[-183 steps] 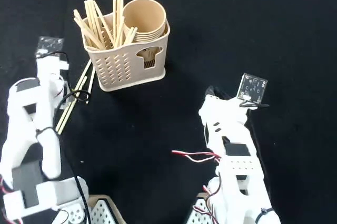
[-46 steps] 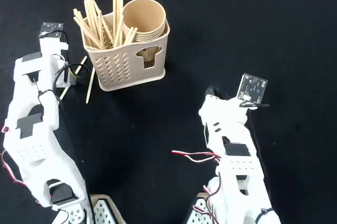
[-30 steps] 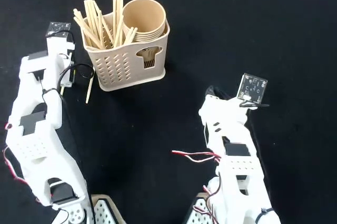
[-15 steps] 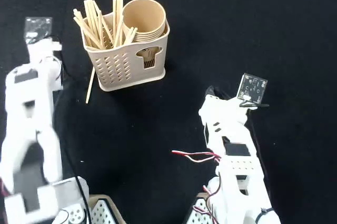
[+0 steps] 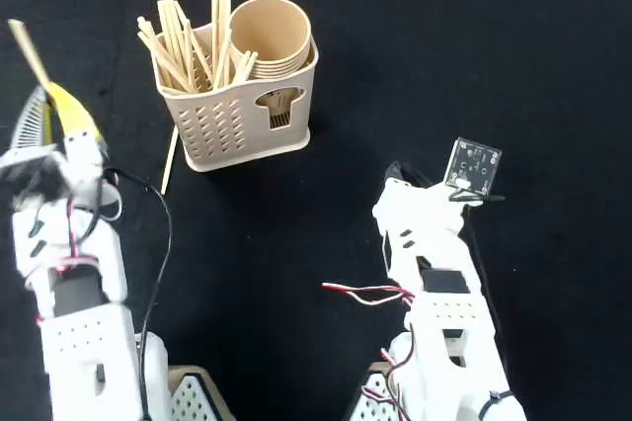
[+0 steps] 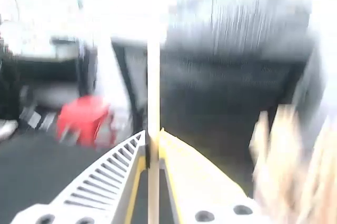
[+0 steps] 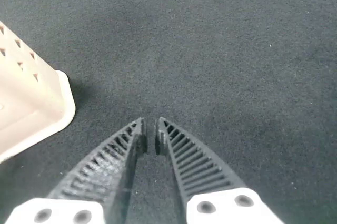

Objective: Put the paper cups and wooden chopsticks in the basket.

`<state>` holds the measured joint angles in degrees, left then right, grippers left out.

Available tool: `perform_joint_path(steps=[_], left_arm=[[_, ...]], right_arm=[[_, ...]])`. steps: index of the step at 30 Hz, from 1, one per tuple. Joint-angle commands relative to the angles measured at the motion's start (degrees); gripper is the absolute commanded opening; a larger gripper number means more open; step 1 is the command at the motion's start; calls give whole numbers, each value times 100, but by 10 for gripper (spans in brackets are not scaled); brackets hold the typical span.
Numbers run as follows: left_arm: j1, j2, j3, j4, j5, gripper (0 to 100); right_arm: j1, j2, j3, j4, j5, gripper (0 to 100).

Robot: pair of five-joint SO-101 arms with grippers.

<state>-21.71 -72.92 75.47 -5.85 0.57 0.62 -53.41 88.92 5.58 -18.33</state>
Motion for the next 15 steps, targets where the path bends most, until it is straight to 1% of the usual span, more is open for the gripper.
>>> perform_joint_path(steps=[1, 3, 4, 7, 10, 12, 15], left_arm=[[57, -826, -558, -352, 1415, 29], [119, -818, -1103, -334, 1776, 29], [286, -765, -1376, -334, 1855, 29], [901, -352, -2158, -264, 1776, 29], [1385, 343, -2879, 220, 1600, 29], [1569, 862, -3160, 440, 1618, 29], [1640, 1574, -3204, 413, 1635, 29]], right_arm=[[-79, -13, -22, -132, 53, 52], [-79, -13, -22, -132, 53, 52], [-79, -13, -22, -132, 53, 52], [-79, -13, -22, -132, 53, 52], [-79, -13, -22, -132, 53, 52], [-79, -13, -22, -132, 53, 52], [-79, -13, -22, -132, 53, 52]])
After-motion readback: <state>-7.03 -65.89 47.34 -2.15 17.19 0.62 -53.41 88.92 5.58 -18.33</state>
